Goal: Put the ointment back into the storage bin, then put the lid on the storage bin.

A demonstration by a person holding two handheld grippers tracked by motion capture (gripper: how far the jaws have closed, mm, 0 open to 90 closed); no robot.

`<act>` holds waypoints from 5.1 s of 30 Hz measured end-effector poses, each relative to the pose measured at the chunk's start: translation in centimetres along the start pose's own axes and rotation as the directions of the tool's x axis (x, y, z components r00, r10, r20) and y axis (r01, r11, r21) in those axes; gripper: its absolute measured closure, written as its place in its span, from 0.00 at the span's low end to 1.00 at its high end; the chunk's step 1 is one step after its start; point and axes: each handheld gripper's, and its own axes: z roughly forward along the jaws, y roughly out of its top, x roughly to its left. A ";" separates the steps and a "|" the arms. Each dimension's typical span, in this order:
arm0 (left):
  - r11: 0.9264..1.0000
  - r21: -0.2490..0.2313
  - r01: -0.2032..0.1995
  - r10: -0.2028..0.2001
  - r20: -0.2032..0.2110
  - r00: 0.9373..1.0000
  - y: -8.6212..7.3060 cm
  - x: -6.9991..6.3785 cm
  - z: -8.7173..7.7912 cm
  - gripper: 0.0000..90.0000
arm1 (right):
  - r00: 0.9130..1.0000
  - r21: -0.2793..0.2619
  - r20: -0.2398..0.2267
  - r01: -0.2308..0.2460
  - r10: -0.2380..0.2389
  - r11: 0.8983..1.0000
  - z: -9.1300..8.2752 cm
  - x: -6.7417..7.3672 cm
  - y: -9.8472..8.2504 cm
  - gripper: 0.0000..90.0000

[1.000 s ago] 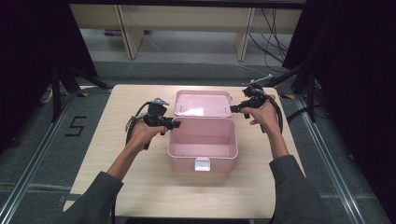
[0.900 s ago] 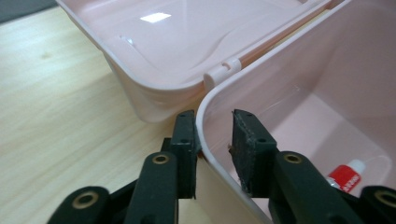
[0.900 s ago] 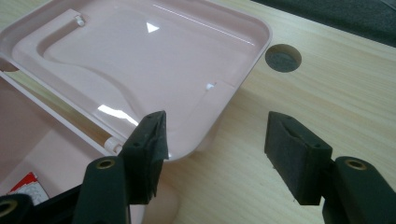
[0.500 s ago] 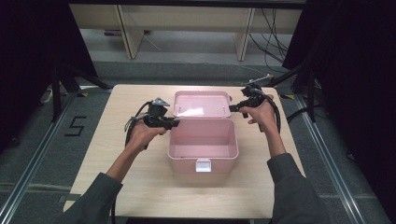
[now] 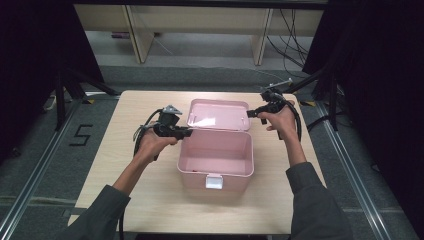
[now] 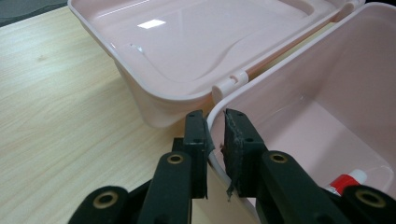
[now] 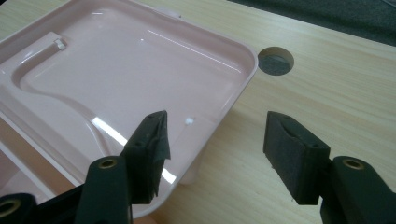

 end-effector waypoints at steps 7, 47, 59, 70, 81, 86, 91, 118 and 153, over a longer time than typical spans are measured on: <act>1.000 0.005 -0.004 0.004 -0.003 1.000 -0.2 -0.3 -0.3 0.88 | 1.000 -0.002 0.013 -0.018 0.018 1.000 0.3 0.0 0.1 0.46; 1.000 -0.002 -0.009 0.009 -0.002 1.000 -0.6 -0.5 -0.7 0.87 | 0.996 -0.002 0.007 -0.084 0.084 0.996 3.5 -0.6 0.2 0.66; 1.000 -0.005 -0.010 0.009 -0.002 1.000 -0.6 -0.5 -0.7 0.88 | 0.995 0.010 0.025 -0.100 0.100 0.995 5.0 -0.3 0.3 0.71; 1.000 -0.009 -0.012 0.012 -0.002 1.000 -0.6 -0.5 -0.7 0.88 | 0.982 0.023 0.014 -0.188 0.188 0.982 5.6 0.3 0.4 0.76; 1.000 -0.012 -0.019 0.019 -0.005 1.000 -0.6 -0.5 -0.6 0.89 | 0.989 -0.010 0.062 -0.135 0.136 0.991 5.5 0.5 0.5 0.84; 1.000 -0.016 -0.015 0.015 0.001 1.000 -0.6 -0.4 -0.6 0.89 | 0.986 -0.034 0.087 -0.139 0.141 0.990 5.2 1.0 0.6 0.87; 1.000 -0.017 -0.020 0.020 -0.003 1.000 -0.6 -0.5 -0.6 0.89 | 0.979 -0.082 0.095 -0.171 0.179 0.982 5.2 1.5 0.7 0.88; 0.999 -0.030 -0.019 0.018 -0.010 1.000 -0.6 -0.6 -0.4 0.88 | 0.994 -0.298 0.052 -0.076 0.095 0.952 -0.6 2.5 0.7 0.95; 0.998 -0.042 0.046 -0.046 -0.019 0.999 -0.6 -0.9 -0.2 0.87 | 0.998 -0.449 0.064 0.045 -0.018 0.892 -5.8 4.5 -2.9 0.97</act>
